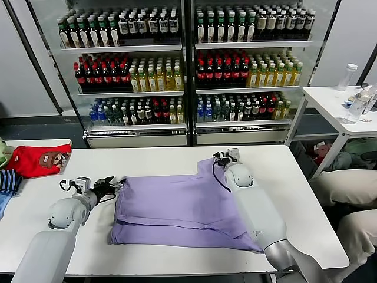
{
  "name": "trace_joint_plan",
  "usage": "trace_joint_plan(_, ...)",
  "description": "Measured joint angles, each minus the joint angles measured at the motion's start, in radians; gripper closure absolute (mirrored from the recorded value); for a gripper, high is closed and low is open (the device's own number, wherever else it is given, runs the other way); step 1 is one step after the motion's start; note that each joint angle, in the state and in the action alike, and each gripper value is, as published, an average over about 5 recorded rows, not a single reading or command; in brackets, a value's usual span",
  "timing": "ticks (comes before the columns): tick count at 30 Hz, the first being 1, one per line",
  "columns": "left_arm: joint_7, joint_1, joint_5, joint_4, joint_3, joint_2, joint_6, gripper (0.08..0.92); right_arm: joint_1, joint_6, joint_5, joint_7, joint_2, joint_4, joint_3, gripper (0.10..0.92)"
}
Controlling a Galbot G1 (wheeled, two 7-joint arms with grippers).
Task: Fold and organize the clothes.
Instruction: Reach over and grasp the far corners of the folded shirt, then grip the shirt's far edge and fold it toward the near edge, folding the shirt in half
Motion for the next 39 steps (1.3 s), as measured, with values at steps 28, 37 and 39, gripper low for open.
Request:
trace_joint_plan(28, -0.050, 0.111, -0.088, -0.152, -0.034, 0.000, -0.067, 0.917, -0.246, 0.047, 0.069, -0.007, -0.154, 0.469, 0.010, 0.909)
trace_joint_plan(37, -0.069, 0.215, -0.111, -0.233, -0.070, 0.006, -0.108, 0.917, -0.397, 0.034, 0.088, 0.004, -0.232, 0.693, 0.046, 0.909)
trace_joint_plan(39, -0.071, 0.235, -0.115, -0.245, -0.076, 0.004, -0.117, 0.917, -0.423, 0.034, 0.090, 0.004, -0.245, 0.724, 0.053, 0.909)
